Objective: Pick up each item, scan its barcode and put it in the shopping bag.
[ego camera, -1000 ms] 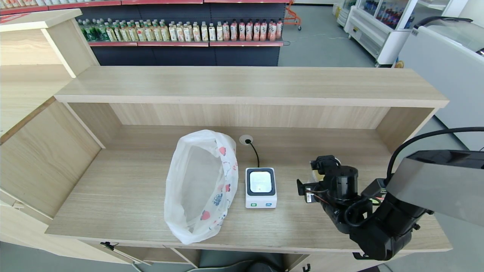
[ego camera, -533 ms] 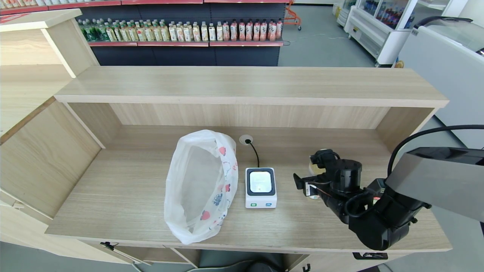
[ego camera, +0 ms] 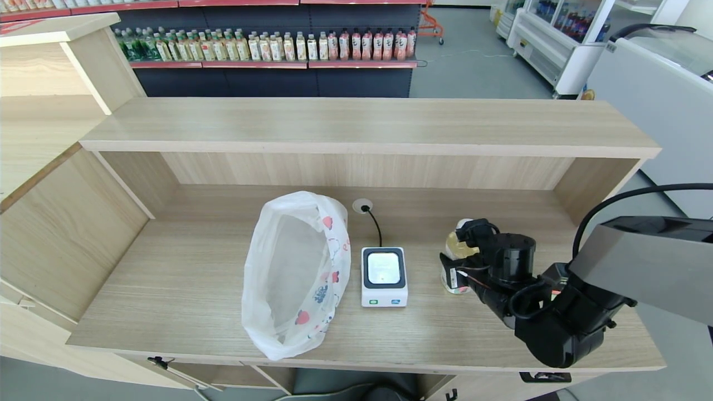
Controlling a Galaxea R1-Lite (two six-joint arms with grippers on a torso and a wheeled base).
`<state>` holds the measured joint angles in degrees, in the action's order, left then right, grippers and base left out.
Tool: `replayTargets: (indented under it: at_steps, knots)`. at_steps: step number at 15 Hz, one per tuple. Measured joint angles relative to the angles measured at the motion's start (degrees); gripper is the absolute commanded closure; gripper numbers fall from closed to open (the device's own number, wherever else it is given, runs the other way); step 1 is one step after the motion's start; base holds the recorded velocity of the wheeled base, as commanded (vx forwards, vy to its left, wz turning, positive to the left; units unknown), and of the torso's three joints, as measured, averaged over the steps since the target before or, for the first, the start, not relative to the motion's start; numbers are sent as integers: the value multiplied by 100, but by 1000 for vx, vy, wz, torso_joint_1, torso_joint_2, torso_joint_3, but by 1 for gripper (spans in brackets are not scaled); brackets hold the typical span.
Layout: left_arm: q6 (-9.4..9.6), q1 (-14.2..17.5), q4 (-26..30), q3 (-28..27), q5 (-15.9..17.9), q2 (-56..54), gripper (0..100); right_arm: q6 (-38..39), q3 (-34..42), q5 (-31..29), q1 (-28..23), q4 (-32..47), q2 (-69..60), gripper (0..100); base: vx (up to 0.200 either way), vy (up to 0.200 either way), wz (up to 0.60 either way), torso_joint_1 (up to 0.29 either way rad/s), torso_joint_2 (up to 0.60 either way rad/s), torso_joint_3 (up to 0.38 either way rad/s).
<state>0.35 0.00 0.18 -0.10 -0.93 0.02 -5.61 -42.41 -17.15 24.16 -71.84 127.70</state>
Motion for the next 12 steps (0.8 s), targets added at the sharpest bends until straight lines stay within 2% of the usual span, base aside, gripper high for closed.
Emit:
replayTargets:
  at_steps: [7, 10, 12]
  knots:
    - [-2, 0, 0, 0, -2, 0, 0, 55, 584, 49, 11, -318, -11, 100, 0, 0, 0, 0, 0, 0]
    - [-2, 0, 0, 0, -2, 0, 0, 503, 895, 374, -35, 194, -595, 100, 0, 0, 0, 0, 0, 0]
    - [0, 0, 0, 0, -2, 0, 0, 700, 1074, 922, -289, 636, -1286, 100, 0, 0, 0, 0, 0, 0]
